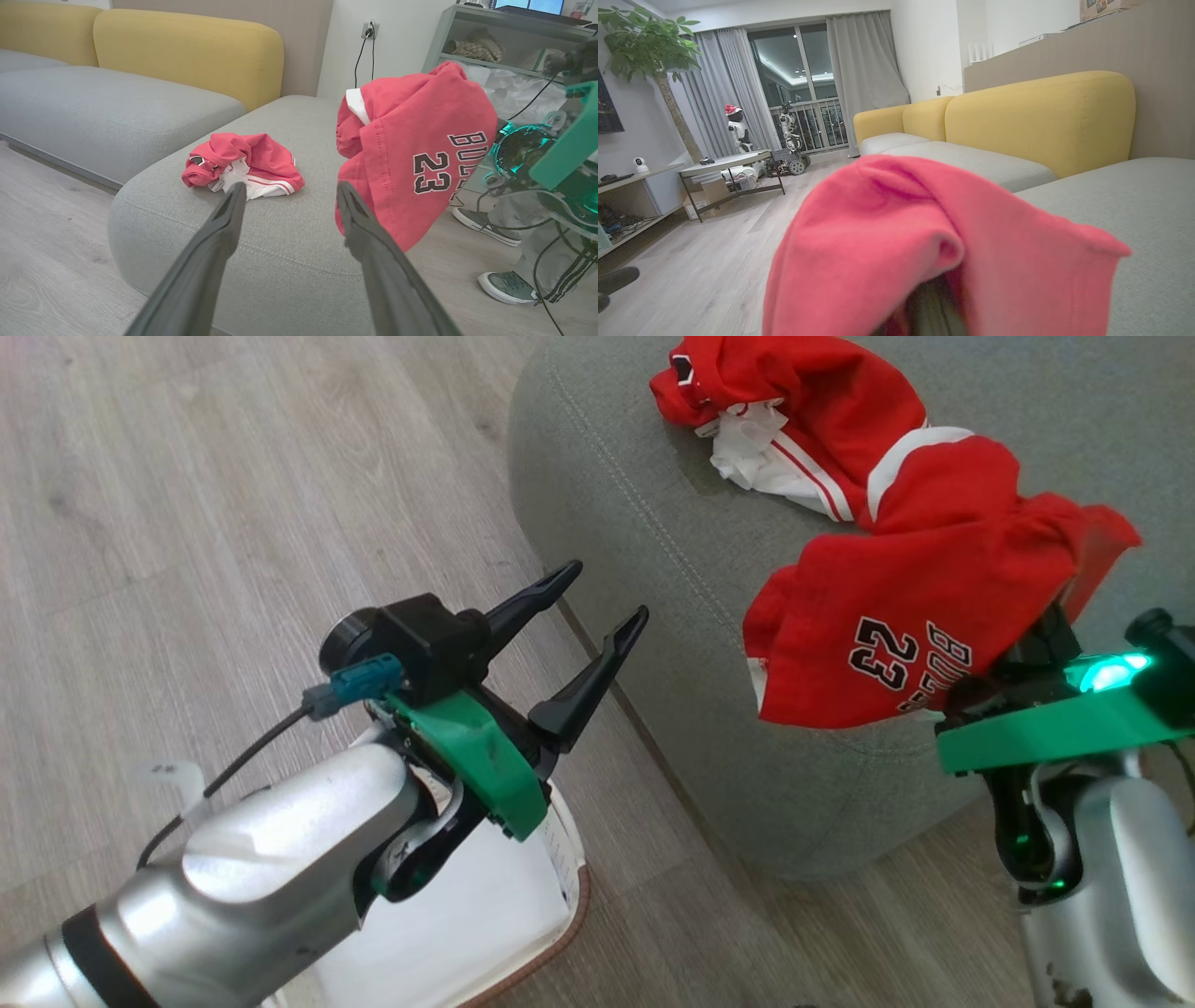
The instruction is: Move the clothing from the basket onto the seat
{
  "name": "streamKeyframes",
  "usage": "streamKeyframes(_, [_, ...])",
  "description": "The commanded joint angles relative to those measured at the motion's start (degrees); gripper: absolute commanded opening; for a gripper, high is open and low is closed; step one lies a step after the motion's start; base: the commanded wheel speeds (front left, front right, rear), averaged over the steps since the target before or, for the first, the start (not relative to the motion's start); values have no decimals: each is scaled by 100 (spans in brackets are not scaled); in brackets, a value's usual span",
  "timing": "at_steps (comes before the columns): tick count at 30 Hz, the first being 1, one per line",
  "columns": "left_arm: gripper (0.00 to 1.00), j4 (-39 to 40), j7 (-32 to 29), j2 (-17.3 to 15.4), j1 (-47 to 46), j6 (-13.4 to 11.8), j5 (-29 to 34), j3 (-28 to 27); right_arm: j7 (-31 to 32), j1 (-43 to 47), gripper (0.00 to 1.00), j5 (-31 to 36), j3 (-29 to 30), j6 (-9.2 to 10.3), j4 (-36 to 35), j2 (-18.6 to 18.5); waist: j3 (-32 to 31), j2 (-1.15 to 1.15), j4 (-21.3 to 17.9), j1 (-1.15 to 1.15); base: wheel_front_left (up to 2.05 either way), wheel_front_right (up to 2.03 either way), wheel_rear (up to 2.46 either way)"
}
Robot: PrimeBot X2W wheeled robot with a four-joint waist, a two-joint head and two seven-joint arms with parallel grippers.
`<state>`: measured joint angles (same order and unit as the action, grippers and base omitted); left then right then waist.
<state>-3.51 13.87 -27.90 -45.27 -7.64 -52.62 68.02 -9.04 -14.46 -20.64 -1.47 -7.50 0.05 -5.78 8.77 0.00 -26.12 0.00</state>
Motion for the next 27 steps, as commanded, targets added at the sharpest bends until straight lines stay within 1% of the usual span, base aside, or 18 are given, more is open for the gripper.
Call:
streamKeyframes(1, [100,159,76,-146,-176,-31,60,-300,32,-126,0,51,-54,1,-249,-10,22,0,-4,0,0,0,0])
streamKeyframes(5, [100,239,76,-150,-210,-10,38,-338,93,-347,0,29,-27,1,-244,-78,129,0,5,0,0,0,0])
streamKeyframes(8, [100,361,43,-160,-265,11,25,-353,146,-667,0,-6,-26,1,-112,-204,228,0,42,0,0,0,0])
streamKeyframes(11, [100,517,-35,-196,-364,5,58,-354,188,-1105,0,-26,-32,1,113,-410,391,0,105,0,0,0,0])
streamKeyframes(17, [100,856,-229,-311,-619,0,166,-356,173,-2211,0,-212,130,1,912,-920,865,0,337,0,0,0,0])
streamKeyframes(19, [100,968,-310,-367,-710,-3,206,-358,186,-2582,0,-234,200,1,1167,-1077,1064,0,425,0,0,0,0])
streamKeyframes(20, [100,1072,-385,-417,-805,-4,247,-361,210,-2932,0,-241,297,1,1415,-1238,1270,0,517,0,0,0,0])
streamKeyframes(21, [100,1119,-419,-440,-852,0,267,-363,220,-3094,0,-226,345,1,1530,-1326,1371,0,561,0,0,0,0])
streamKeyframes(22, [100,1166,-452,-458,-901,7,289,-363,234,-3241,0,-223,410,1,1637,-1405,1481,0,608,0,0,0,0])
streamKeyframes(23, [100,1166,-452,-458,-901,7,289,-363,234,-3241,0,-223,410,1,1637,-1405,1481,0,608,0,0,0,0])
streamKeyframes(27, [100,1309,-567,-516,-1081,61,346,-367,287,-3679,0,-56,652,1,2091,-1746,1882,0,767,0,0,0,0])
